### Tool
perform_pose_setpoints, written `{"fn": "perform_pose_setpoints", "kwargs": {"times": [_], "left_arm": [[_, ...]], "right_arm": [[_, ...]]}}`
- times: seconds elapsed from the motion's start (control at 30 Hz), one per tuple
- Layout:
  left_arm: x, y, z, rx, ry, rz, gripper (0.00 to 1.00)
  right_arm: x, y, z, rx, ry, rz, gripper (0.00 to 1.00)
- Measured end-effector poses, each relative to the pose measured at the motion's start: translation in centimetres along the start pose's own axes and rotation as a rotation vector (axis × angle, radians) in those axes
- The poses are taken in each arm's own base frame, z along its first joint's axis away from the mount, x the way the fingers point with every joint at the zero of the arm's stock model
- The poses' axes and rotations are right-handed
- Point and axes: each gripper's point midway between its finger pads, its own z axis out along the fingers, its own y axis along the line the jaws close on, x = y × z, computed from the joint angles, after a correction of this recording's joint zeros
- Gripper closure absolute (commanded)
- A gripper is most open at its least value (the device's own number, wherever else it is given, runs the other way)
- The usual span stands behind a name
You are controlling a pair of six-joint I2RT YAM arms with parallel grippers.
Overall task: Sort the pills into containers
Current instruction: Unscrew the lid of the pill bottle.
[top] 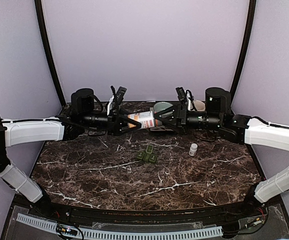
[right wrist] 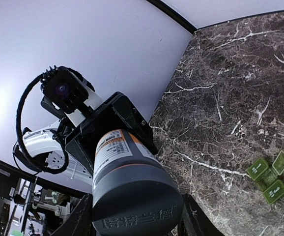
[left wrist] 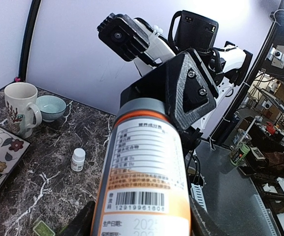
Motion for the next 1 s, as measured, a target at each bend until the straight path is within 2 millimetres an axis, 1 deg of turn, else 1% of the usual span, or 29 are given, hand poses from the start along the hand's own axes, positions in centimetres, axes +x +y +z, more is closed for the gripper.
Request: {"fn": "perform_pose_setpoints", "kwargs": {"times": [0.03,0.1,0.13,0.2,0.3,0.43,0.57,0.67,0.83,1.0], "left_arm": [[0.0,0.0,0.0,0.001,-0.001,0.000,0.96],[-0.1,-0.1,0.0,0.003,-0.004,0.001,0.96],[-0.2,-0.1,0.0,0.005,-0.005,0.001,0.96],[-0.2,-0.1,0.0,0.007,-0.007,-0.003,0.96],[-0.3,-0.5,0.0,0.025,-0.006,-0.030,0.96],[-0.6,-1.0,-0.1,0.071,-0.011,-0.079,0.96],[-0.9,-2.0,0.1,0.165,-0.006,-0.157,0.96],[-0.9,-2.2,0.4,0.221,0.008,-0.227,0.96],[-0.5,-1.8,0.4,0.263,0.028,-0.299,0.96],[-0.5,-1.8,0.4,0.280,0.032,-0.318,0.96]], "right_arm": [[-0.1,0.1,0.0,-0.003,-0.002,0.002,0.69],[-0.1,0.1,-0.1,-0.008,-0.002,-0.004,0.76],[-0.1,0.2,-0.1,-0.012,-0.001,-0.010,0.79],[0.0,0.3,-0.1,-0.020,0.007,-0.040,0.81],[0.1,0.6,-0.1,-0.025,0.017,-0.150,0.81],[0.3,1.4,-0.7,-0.045,0.021,-0.372,0.81],[0.7,2.3,-1.7,-0.043,-0.007,-0.612,0.79],[0.7,2.3,-1.9,-0.016,-0.027,-0.746,0.77],[0.8,1.9,-1.7,0.027,-0.030,-0.864,0.74],[0.8,1.9,-1.8,0.039,-0.037,-0.912,0.73]]}}
